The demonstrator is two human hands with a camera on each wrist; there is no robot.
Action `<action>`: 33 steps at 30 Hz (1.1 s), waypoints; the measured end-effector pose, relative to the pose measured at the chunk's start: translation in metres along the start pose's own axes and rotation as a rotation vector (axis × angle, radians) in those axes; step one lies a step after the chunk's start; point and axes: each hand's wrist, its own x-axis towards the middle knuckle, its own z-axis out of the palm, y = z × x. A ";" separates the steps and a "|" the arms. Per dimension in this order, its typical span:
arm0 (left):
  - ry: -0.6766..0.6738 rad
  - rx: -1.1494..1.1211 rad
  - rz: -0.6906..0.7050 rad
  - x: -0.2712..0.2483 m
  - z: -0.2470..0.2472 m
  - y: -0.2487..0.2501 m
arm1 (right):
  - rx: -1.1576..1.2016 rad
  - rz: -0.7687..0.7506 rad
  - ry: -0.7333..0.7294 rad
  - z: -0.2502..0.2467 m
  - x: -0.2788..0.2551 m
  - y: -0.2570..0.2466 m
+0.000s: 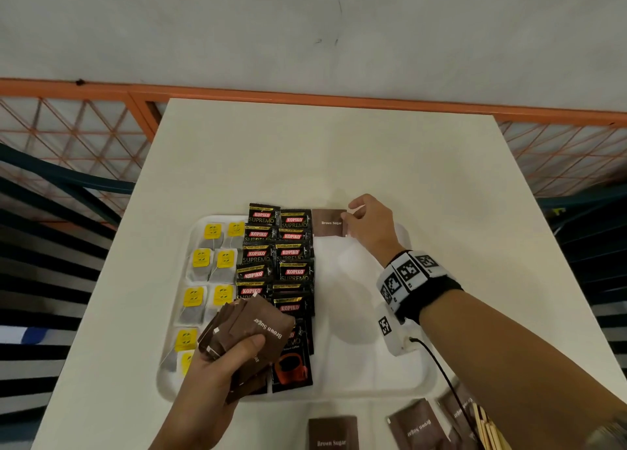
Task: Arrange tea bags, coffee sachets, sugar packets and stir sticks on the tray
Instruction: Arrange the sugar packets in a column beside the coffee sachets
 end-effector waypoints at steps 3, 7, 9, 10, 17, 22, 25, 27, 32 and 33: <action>-0.014 -0.001 0.010 0.004 0.002 0.001 | -0.092 -0.085 0.007 -0.004 -0.013 -0.011; -0.057 -0.039 0.039 0.012 0.012 0.009 | 0.023 -0.159 -0.316 -0.010 -0.057 -0.041; -0.077 -0.060 0.043 0.014 0.017 0.013 | 0.107 -0.150 -0.531 -0.013 -0.086 -0.052; -0.072 -0.070 0.048 0.015 0.018 0.015 | 0.137 -0.132 -0.614 -0.015 -0.098 -0.055; -0.032 -0.056 0.116 0.019 0.019 0.009 | 0.502 -0.007 -0.684 -0.013 -0.140 -0.050; -0.004 -0.112 0.122 0.017 0.021 0.010 | 0.272 -0.314 -0.344 -0.012 -0.147 -0.047; -0.035 -0.129 0.156 0.016 0.022 0.013 | -0.021 -0.703 -0.265 -0.008 -0.152 -0.039; -0.038 -0.101 0.182 0.016 0.020 0.015 | -0.071 -0.825 -0.262 -0.005 -0.154 -0.032; 0.037 -0.038 0.183 0.016 0.016 0.013 | 0.232 -0.502 -0.292 -0.012 -0.156 -0.038; 0.045 -0.039 0.181 0.017 0.016 0.012 | 0.271 -0.385 -0.299 -0.014 -0.155 -0.040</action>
